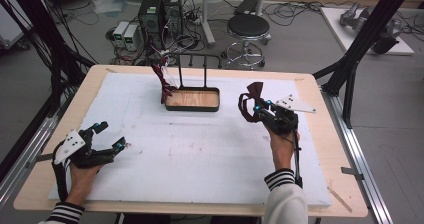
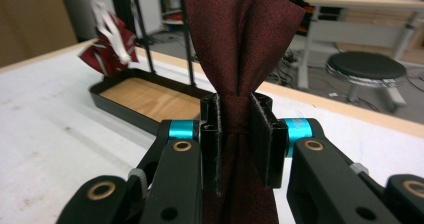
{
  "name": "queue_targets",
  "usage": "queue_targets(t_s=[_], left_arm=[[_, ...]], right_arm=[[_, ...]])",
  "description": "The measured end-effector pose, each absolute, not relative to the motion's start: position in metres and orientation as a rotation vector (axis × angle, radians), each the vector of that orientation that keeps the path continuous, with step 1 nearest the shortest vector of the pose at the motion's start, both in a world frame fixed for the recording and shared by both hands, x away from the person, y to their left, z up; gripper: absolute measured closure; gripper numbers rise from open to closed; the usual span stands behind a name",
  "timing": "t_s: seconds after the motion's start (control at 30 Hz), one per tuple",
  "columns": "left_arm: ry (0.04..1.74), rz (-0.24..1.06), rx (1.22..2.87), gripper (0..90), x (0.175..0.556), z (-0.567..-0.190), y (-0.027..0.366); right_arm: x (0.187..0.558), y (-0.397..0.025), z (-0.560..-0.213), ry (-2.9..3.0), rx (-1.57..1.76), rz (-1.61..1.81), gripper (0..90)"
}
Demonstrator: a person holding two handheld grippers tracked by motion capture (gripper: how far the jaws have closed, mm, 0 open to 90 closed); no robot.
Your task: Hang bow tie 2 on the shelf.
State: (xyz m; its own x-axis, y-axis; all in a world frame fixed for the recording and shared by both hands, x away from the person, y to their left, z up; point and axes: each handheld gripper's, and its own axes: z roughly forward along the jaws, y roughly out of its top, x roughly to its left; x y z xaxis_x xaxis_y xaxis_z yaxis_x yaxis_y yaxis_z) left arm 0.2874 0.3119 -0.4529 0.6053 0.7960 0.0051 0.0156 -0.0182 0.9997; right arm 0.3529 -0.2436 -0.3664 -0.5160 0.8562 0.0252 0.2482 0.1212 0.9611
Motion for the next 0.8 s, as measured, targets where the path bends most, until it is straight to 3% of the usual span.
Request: queue_targets(t_s=[0.8], left_arm=[[0.726, 0.715, 1.468, 12.4, 0.288, -0.453, 0.312]], right_arm=[[0.378, -0.207, -0.338, 1.882, 0.928, 1.546, 76.2]])
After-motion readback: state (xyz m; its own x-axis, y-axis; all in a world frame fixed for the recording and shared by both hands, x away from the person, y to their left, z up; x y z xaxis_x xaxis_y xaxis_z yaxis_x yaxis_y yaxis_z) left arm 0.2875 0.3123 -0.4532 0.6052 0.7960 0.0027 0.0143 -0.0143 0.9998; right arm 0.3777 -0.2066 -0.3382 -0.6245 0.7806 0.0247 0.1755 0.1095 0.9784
